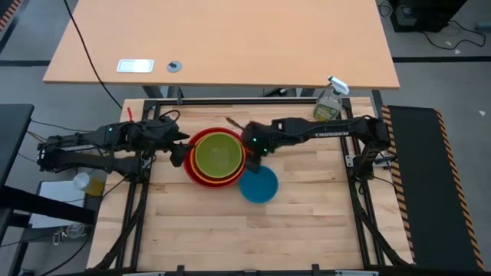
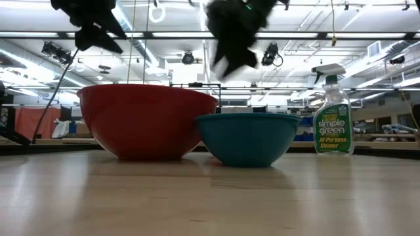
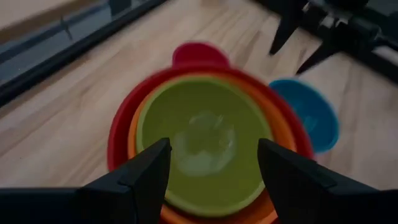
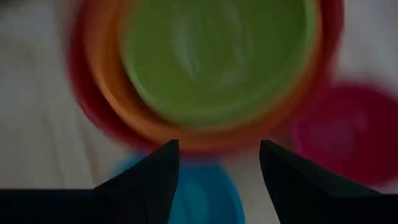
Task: Nest bowls inside each other
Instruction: Stack the green bowl on top of the orange bowl
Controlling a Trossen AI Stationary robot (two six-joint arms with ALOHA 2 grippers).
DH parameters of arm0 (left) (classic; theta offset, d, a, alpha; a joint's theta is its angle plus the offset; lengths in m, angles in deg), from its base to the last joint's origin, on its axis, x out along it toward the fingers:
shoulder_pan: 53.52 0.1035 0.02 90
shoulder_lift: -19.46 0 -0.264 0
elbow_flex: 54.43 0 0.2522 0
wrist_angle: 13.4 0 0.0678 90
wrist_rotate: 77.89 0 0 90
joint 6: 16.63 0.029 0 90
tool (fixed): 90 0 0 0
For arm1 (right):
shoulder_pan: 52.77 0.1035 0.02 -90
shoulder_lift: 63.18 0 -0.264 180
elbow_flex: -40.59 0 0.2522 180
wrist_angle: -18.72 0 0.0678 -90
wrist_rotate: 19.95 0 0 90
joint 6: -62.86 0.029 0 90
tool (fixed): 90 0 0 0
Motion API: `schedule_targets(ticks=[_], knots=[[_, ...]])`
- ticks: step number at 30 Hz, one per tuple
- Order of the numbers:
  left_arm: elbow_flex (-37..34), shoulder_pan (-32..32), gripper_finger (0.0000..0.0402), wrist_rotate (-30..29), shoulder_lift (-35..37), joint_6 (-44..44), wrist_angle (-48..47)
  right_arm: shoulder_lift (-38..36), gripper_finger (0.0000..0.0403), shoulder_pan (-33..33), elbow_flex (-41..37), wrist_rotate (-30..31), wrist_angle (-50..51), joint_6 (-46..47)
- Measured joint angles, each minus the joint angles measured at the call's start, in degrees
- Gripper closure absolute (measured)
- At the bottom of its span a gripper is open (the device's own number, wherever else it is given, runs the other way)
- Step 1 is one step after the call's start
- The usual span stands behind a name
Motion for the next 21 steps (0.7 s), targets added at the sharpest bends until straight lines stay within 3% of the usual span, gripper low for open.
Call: schedule_targets(ticks=[7,12,21], knots=[[0.07,-2.44,0.0157,-3.4,4.02,4.72,8.36,11.73,0.0188,-0.92,10.61,1.87,-1.32,-7.83],[0.07,-2.31,0.0157,-4.32,4.82,3.85,6.95,19.57,0.0199,-1.96,19.41,11.19,-0.34,-12.24],[0.04,-2.35,0.0157,-4.31,4.73,2.2,6.76,27.06,0.0202,-4.19,26.4,13.41,1.2,-18.24]])
